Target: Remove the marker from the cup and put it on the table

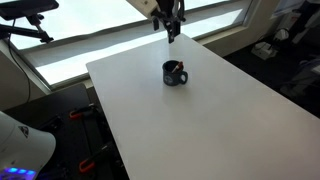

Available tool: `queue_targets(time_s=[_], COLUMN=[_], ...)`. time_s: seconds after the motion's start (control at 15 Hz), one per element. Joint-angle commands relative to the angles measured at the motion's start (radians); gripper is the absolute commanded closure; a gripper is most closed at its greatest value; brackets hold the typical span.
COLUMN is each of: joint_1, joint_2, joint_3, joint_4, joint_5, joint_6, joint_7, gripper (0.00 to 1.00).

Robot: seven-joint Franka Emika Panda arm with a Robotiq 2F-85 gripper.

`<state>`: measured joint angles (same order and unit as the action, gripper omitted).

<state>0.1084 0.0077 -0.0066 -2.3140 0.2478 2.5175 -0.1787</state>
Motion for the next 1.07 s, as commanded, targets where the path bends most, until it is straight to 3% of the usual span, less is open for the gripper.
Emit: queue_targets(time_s=[0.0, 0.27, 0.33, 0.47, 0.53, 0.6, 0.93, 1.0], joint_1=[-0.027, -0.045, -0.049, -0.057, -0.063, -0.068, -0.083, -0.086], joint_2=[0.127, 0.265, 0.292, 0.335, 0.352, 0.365, 0.412, 0.418], joint_3=[0.022, 0.045, 0.054, 0.069, 0.079, 0.088, 0.107, 0.109], joint_4=[0.032, 0.077, 0.091, 0.116, 0.128, 0.137, 0.179, 0.186], joint_5=[-0.020, -0.037, -0.043, -0.057, -0.060, -0.062, -0.093, -0.100], joint_6=[0.109, 0.190, 0.195, 0.195, 0.194, 0.200, 0.219, 0.223], joint_7=[-0.002, 0.009, 0.013, 0.013, 0.008, 0.004, -0.006, -0.006], gripper=[0.00, 0.01, 0.12, 0.21, 0.33, 0.35, 0.17, 0.20])
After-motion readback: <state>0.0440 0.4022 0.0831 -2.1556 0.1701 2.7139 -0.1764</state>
